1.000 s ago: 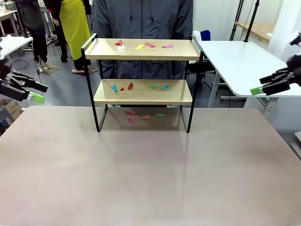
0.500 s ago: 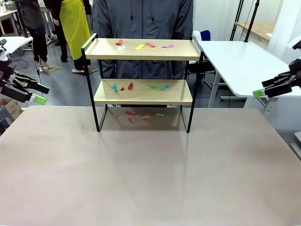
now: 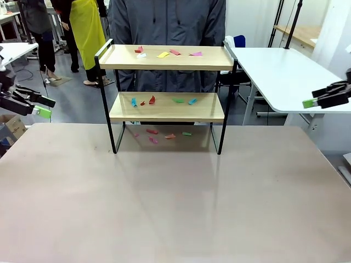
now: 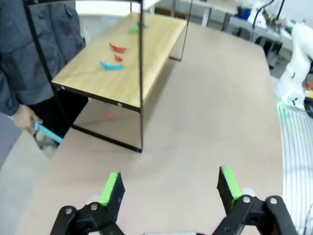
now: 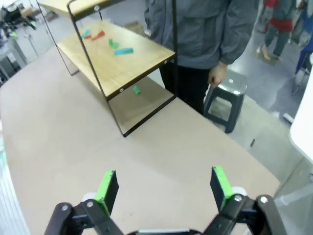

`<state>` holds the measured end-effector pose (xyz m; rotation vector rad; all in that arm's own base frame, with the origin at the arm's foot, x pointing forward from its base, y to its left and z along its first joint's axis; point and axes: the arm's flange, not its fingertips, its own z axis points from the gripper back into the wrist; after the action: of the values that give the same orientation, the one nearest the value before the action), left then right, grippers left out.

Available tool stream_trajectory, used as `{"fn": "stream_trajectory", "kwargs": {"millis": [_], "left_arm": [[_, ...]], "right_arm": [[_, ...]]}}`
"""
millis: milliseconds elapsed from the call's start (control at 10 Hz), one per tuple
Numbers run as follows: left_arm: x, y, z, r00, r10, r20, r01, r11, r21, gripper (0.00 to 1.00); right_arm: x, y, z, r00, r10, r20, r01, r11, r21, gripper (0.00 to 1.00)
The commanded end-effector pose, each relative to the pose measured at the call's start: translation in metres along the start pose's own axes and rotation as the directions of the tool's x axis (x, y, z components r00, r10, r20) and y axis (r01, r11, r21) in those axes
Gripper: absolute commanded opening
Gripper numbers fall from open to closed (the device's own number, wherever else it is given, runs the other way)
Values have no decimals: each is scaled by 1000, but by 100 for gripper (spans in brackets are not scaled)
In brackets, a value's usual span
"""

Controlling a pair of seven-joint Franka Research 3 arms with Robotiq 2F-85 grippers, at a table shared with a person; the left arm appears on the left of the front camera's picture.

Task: Clean the shelf.
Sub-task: Pick up the Duster handed by the human.

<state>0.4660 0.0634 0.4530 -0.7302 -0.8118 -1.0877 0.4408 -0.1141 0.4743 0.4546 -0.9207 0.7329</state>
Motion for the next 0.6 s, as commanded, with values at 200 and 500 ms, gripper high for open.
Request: {"fn": "stream_trajectory", "kwargs": {"millis": [200, 500], "left_arm": [[-40, 66, -1, 960, -140, 242, 161, 985, -67, 100], [-67, 91, 3, 918, -208, 338, 221, 975, 3, 100]], "right_arm": [[-43, -100, -22, 975, 135, 178, -150, 986, 72, 100], [-74, -138, -28, 956, 154, 249, -172, 984, 51, 100]]}}
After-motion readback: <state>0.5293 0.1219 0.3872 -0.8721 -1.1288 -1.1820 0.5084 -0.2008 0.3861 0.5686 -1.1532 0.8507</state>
